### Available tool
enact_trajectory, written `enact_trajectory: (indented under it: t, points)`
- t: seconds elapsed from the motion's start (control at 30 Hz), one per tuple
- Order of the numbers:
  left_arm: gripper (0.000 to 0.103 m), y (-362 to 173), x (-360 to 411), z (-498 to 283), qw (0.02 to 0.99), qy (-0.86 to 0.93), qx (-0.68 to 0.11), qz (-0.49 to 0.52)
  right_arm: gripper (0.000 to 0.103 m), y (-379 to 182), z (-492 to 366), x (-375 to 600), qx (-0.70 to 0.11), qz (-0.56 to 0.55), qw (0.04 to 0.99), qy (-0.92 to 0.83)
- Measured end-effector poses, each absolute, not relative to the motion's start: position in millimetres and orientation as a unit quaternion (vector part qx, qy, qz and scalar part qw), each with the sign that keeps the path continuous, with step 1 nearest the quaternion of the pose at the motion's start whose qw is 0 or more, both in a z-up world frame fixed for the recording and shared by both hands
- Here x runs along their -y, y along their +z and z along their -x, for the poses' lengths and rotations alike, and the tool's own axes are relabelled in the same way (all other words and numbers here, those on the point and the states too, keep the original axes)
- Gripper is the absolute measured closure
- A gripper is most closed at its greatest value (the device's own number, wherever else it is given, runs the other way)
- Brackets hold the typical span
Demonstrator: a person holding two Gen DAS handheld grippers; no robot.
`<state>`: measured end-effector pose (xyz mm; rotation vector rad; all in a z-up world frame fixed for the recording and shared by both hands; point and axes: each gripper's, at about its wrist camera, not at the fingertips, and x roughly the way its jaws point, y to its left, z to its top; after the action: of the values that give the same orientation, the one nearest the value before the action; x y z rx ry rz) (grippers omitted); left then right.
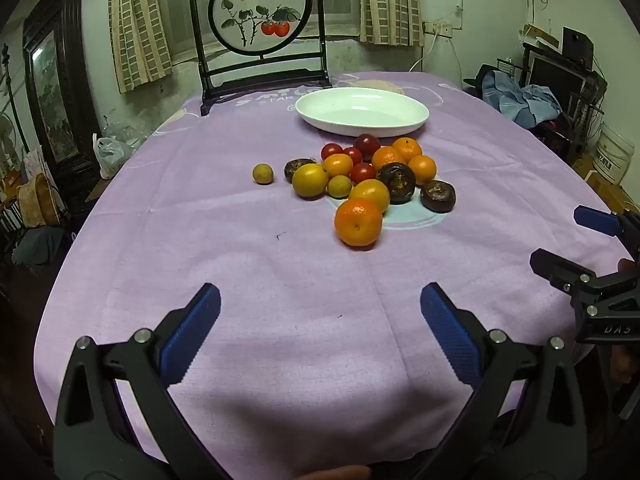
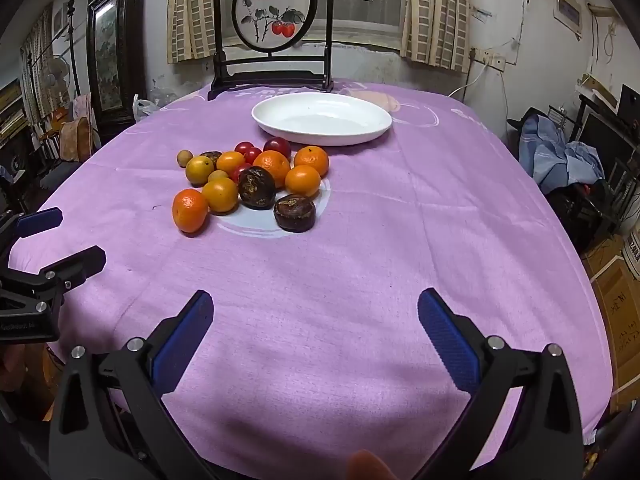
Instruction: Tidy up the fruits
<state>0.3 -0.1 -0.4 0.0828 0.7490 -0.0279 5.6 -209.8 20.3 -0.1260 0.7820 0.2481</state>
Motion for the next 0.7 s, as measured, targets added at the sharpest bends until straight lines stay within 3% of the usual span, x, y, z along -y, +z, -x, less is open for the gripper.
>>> enact_trajectory:
  t: [0.7]
  points:
    - [0.002, -1.5, -3.6, -0.4, 0.929, -0.009, -0.368, -0.035, 0.001, 17.3, -5.8, 209.8, -0.382, 0.061, 0.914, 0.122]
